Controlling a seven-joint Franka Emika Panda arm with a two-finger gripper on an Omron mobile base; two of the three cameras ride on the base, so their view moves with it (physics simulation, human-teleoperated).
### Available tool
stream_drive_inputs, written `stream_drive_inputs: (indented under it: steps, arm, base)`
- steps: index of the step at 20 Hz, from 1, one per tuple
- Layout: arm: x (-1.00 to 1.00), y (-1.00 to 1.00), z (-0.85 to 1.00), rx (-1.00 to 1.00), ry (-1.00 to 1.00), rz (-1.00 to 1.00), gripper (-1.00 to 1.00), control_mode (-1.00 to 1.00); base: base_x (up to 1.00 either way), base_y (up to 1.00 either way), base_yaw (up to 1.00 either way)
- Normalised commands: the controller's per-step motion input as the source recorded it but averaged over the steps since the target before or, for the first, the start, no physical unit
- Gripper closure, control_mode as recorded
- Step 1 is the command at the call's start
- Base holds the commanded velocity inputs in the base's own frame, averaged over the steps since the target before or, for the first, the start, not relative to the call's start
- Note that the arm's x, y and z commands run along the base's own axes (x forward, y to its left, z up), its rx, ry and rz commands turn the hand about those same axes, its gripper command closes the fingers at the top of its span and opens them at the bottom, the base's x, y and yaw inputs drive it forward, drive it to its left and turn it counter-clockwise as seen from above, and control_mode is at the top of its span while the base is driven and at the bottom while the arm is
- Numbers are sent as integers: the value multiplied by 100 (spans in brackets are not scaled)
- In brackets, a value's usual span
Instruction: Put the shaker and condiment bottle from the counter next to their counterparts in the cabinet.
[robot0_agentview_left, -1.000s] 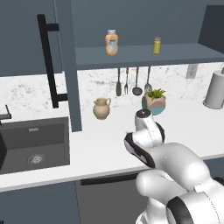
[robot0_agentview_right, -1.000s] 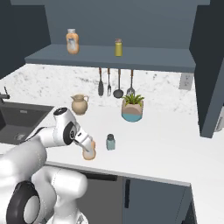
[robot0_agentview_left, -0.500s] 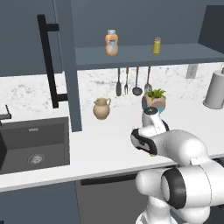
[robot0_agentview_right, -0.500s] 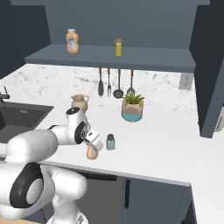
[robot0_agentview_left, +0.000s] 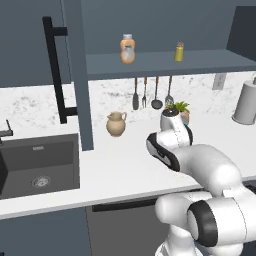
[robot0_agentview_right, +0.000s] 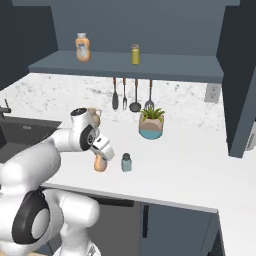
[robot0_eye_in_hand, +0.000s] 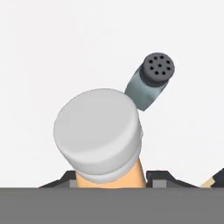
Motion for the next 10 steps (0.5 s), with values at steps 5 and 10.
stream_drive_inputs:
  steps: [5,10]
  arm:
    - [-29,22,88,0,-16,16,100,-100]
    - [-21,4,85,0,-22,17,100,-100]
  base:
    - [0,0,0]
    - [0,0,0]
